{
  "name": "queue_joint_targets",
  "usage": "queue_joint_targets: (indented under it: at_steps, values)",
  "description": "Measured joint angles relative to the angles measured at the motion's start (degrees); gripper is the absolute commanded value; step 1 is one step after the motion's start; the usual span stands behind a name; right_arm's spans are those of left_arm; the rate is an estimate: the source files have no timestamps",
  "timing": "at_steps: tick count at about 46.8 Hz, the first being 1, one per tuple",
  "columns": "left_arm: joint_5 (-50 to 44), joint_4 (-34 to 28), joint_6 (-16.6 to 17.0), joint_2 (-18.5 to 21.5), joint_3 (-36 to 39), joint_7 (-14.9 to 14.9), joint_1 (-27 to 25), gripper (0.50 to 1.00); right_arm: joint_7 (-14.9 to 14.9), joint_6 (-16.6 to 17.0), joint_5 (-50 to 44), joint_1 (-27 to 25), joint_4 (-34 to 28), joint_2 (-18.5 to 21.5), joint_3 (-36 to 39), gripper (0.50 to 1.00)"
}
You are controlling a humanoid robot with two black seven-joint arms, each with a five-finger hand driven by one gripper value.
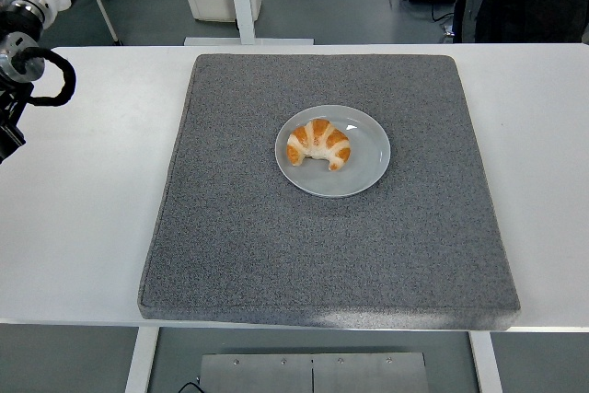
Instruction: Place the bread on the plate
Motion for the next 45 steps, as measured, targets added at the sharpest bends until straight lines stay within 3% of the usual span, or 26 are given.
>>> queue_joint_targets:
  at_steps: [14, 19, 32, 45]
  values:
    - [-0.25, 2.71, -0.68, -6.87, -2.86, -0.03, 4.33, 1.000, 0.00, 0.01, 0.00, -0.02, 0.18, 0.00, 0.00, 1.000]
    - [-0.30, 2.83, -2.76, -8.67, -4.39, -0.02, 5.77, 1.000, 0.00, 0.14, 0.00, -0.02, 0.42, 0.00, -0.04, 1.000]
    - [-0.96, 3.42, -4.15, -14.90, -8.67, -0.36, 6.77, 1.000, 0.00, 0.15, 0.00, -0.03, 0.03, 0.00, -0.06, 1.000]
    - [-1.05, 3.46, -4.15, -17.23, -9.33, -0.63, 7.38, 1.000, 0.00, -0.01, 0.00, -0.13, -0.01, 0.00, -0.39, 1.000]
